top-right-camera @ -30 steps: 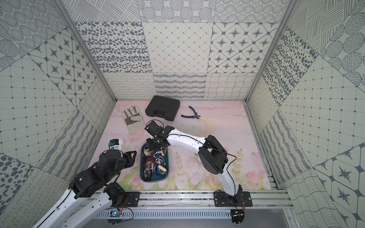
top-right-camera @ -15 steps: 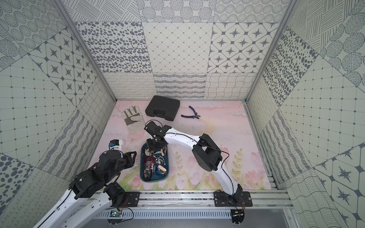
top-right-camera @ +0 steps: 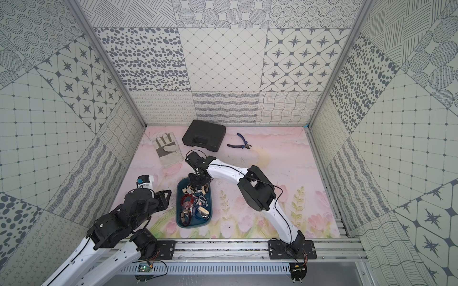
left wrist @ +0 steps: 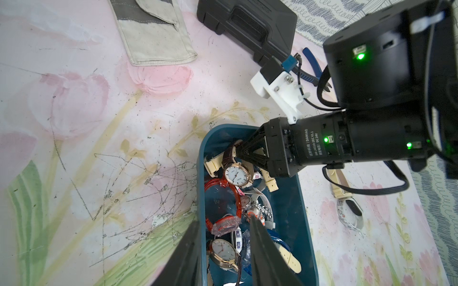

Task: Put the watch into the storage box
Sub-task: Place the watch in the storage box.

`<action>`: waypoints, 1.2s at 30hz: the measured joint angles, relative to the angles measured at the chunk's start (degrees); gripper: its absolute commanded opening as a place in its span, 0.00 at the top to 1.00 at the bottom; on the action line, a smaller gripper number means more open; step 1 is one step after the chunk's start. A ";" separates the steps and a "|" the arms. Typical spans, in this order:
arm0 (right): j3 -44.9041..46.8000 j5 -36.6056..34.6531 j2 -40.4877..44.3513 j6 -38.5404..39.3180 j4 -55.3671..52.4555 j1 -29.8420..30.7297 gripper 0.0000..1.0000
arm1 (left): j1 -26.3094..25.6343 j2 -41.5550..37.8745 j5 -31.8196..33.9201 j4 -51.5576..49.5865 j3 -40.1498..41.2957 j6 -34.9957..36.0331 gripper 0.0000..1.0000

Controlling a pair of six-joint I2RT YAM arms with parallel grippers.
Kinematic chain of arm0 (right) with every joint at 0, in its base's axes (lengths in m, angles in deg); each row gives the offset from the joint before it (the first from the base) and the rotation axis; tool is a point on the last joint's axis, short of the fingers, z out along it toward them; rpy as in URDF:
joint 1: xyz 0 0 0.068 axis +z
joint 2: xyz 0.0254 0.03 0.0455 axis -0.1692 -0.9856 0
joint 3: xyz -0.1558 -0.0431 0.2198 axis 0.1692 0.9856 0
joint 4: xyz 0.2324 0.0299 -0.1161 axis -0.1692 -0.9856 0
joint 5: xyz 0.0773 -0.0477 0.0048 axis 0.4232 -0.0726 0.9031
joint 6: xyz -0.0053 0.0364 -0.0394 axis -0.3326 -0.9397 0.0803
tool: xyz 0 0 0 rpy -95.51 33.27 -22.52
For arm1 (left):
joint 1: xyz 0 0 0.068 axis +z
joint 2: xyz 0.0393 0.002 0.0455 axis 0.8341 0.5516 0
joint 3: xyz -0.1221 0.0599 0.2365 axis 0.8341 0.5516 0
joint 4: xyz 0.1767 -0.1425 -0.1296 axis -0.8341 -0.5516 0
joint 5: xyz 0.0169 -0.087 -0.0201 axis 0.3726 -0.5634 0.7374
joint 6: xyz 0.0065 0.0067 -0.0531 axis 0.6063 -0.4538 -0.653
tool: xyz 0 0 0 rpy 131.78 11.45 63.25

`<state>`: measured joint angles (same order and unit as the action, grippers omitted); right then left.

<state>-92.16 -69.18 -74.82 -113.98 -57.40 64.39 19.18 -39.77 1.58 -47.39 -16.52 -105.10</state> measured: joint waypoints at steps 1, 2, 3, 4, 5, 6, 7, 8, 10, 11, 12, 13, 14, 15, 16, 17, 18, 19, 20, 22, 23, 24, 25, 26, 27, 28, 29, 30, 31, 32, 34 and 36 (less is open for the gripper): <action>0.28 0.00 0.11 0.04 0.35 0.00 0.82 | 0.00 0.00 0.00 0.00 0.00 0.02 0.62; 0.48 0.02 0.20 -0.02 0.55 0.00 0.79 | 0.00 0.00 0.00 0.00 0.00 0.02 0.62; 0.63 0.04 0.28 -0.07 0.90 0.00 0.76 | 0.00 0.00 -0.02 0.00 0.00 0.04 0.62; 0.85 0.02 0.44 -0.07 1.40 0.02 0.73 | 0.00 0.00 -0.02 0.00 0.00 0.11 0.62; 1.14 0.02 0.61 -0.22 1.86 0.09 0.72 | 0.00 0.00 -0.04 0.00 0.00 0.11 0.62; 1.60 0.04 0.83 -0.20 2.34 0.11 0.71 | 0.00 0.00 -0.09 0.02 0.00 0.13 0.62; 2.05 0.07 1.11 -0.17 2.78 0.11 0.70 | 0.00 -0.02 -0.11 0.02 0.00 0.13 0.62; 2.51 0.02 1.44 -0.22 3.10 0.11 0.69 | 0.00 -0.04 -0.15 0.02 0.00 0.13 0.62; 3.54 -0.09 1.99 -0.20 3.48 0.07 0.69 | 0.00 -0.17 -0.20 0.02 0.00 0.15 0.62; 3.98 -0.17 2.19 -0.22 3.54 0.00 0.69 | 0.00 -0.26 -0.20 0.02 0.00 0.15 0.62; 4.52 -0.24 2.54 -0.22 3.61 -0.04 0.69 | 0.00 -0.31 -0.22 0.02 0.00 0.15 0.62; 5.11 -0.26 2.89 -0.22 3.72 -0.09 0.69 | 0.00 -0.35 -0.24 0.02 0.00 0.15 0.62; 5.75 -0.31 3.34 -0.22 3.87 -0.13 0.68 | 0.00 -0.39 -0.28 0.02 0.00 0.15 0.62; 6.51 -0.42 3.93 -0.24 4.00 -0.17 0.68 | 0.00 -0.46 -0.42 0.02 0.00 0.15 0.62; 7.34 -0.52 4.63 -0.22 4.22 -0.31 0.67 | 0.00 -0.52 -0.50 0.02 0.00 0.15 0.61; 7.96 -0.55 5.42 -0.26 4.35 -0.44 0.67 | 0.00 -0.57 -0.57 0.02 0.00 0.15 0.61; 8.59 -0.72 6.29 -0.28 4.48 -0.59 0.66 | 0.00 -0.61 -0.63 0.02 0.00 0.15 0.61; 9.25 -0.74 7.26 -0.31 4.79 -0.76 0.66 | 0.00 -0.63 -0.66 0.02 0.00 0.15 0.61; 9.99 -0.74 8.35 -0.35 5.27 -0.85 0.66 | 0.00 -0.63 -0.66 0.04 0.00 0.15 0.60; 11.30 -0.61 10.67 -0.44 5.99 -1.14 0.65 | 0.00 -0.63 -0.81 0.04 0.00 0.17 0.59; 11.85 -0.59 11.87 -0.46 6.36 -1.31 0.65 | 0.00 -0.61 -0.85 0.04 0.00 0.20 0.59; 12.22 -0.61 12.81 -0.46 6.60 -1.44 0.65 | 0.00 -0.57 -0.92 0.07 0.00 0.20 0.58; 12.66 -0.57 13.86 -0.46 6.99 -1.62 0.65 | 0.00 -0.50 -1.03 0.09 0.00 0.22 0.57; 13.05 -0.48 14.75 -0.46 7.39 -1.75 0.64 | 0.00 -0.39 -1.07 0.13 0.00 0.24 0.57; 13.64 -0.31 15.74 -0.46 8.02 -1.92 0.64 | 0.00 -0.26 -1.16 0.24 0.00 0.26 0.57; 14.38 -0.13 16.72 -0.48 8.66 -2.05 0.64 | 0.00 -0.15 -1.33 0.42 0.02 0.42 0.56; 15.13 0.02 17.62 -0.48 9.14 -2.25 0.64 | 0.00 -0.04 -1.60 0.63 0.07 0.44 0.55; 16.06 0.24 18.60 -0.50 9.64 -2.45 0.64 | 0.00 0.11 -1.84 0.87 0.13 0.52 0.53; 17.09 0.44 19.65 -0.48 9.99 -2.75 0.64 | 0.00 0.37 -2.29 1.09 0.26 0.63 0.52; 18.16 0.46 20.76 -0.48 10.36 -3.10 0.64 | 0.00 0.63 -2.69 1.22 0.35 0.66 0.51; 21.07 0.59 23.71 -0.42 10.71 -3.80 0.64 | 0.00 1.73 -4.24 1.81 0.59 0.98 0.51; 24.50 0.39 27.45 -0.39 10.84 -5.18 0.64 | 0.00 3.69 -6.29 2.82 0.63 1.42 0.51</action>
<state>-67.66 -68.79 -47.37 -114.37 -46.56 59.21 19.18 -36.08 -4.71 -44.57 -15.89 -103.67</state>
